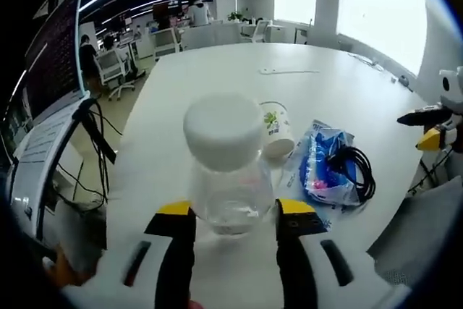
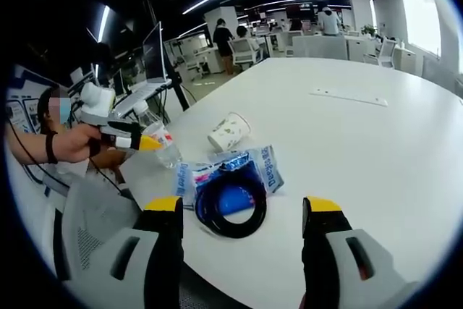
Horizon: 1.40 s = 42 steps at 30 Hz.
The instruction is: Arrange the tabletop items into an orderly group along one side of the table until the central work area is clear of visible clutter.
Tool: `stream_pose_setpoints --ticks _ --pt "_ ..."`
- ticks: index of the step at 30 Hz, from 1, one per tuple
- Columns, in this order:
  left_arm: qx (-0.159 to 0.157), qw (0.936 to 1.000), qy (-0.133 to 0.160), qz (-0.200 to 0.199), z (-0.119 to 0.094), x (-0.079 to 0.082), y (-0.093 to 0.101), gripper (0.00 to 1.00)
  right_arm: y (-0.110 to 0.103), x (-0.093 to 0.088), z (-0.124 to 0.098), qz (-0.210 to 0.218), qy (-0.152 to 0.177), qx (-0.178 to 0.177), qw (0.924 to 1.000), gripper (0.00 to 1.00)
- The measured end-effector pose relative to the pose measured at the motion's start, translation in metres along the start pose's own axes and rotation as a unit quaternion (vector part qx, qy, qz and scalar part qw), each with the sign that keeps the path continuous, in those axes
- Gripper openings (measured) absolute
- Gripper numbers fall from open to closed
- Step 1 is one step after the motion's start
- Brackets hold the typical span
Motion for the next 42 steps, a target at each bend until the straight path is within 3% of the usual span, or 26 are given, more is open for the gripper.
stream_pose_setpoints --ticks 8,12,14,18,30,42 --pt "-0.019 0.9995 0.003 0.023 -0.004 0.001 -0.009 0.45 -0.001 -0.002 0.001 0.001 -0.001 0.002 1.0000 0.66" --pt "-0.031 0.9993 0.000 0.023 -0.004 0.001 -0.014 0.42 -0.002 -0.003 -0.001 0.001 -0.002 0.001 1.0000 0.66" --pt "-0.038 0.9986 -0.001 0.036 -0.004 0.001 -0.011 0.36 -0.001 -0.002 -0.001 0.001 -0.002 0.000 1.0000 0.66" --pt "-0.036 0.9985 0.001 0.040 -0.004 0.001 -0.010 0.36 0.001 -0.002 -0.002 0.003 -0.001 -0.003 1.0000 0.66" --pt "-0.011 0.9995 0.003 0.029 0.002 0.006 -0.009 0.35 0.001 0.000 0.000 0.002 -0.004 -0.002 1.0000 0.66" --pt "0.023 0.9997 0.000 0.005 0.022 0.025 -0.015 0.35 0.001 -0.003 0.002 0.004 -0.009 0.001 1.0000 0.65"
Point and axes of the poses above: the point that each gripper's makers call its tool centre point, and the gripper's own axes: z roughly forward along the fingers, y roughly to its right, x roughly out of its top, the point moved 10 cm from there along -z, roughly backward along the fingers, and after that the axes turned 3 degrees about -x, right-handed, at the moved point
